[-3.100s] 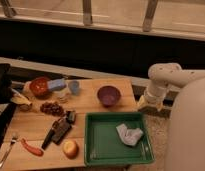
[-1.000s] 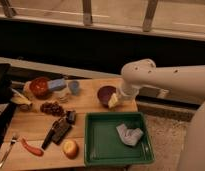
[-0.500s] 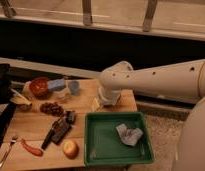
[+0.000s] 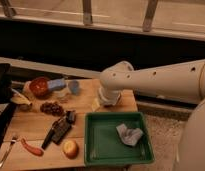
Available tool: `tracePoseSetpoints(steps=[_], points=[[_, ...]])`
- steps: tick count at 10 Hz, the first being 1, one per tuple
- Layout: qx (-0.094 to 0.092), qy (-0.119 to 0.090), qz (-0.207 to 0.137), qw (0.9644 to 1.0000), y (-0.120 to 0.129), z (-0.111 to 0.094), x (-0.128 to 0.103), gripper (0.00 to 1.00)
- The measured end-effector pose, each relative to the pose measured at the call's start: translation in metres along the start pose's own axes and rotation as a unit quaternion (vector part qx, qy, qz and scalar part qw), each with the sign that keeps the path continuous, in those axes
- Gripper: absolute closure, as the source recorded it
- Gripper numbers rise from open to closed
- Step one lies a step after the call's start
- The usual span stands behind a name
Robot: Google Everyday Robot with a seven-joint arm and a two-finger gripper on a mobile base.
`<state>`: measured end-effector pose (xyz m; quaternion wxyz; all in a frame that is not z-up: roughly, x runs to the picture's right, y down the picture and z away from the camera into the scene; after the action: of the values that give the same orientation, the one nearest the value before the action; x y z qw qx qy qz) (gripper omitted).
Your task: Wipe purple bowl with eraser
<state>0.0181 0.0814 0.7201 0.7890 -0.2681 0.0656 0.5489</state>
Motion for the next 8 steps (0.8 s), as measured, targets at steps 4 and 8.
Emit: tracePoseSetpoints(steps=[4, 8], points=[[-0.005, -0.014, -0.057, 0.9983, 0.061, 0.007, -0.039, 0.3], [-0.017, -0.006, -0.113, 0.9934, 0.142, 0.039, -0.065, 0.3]])
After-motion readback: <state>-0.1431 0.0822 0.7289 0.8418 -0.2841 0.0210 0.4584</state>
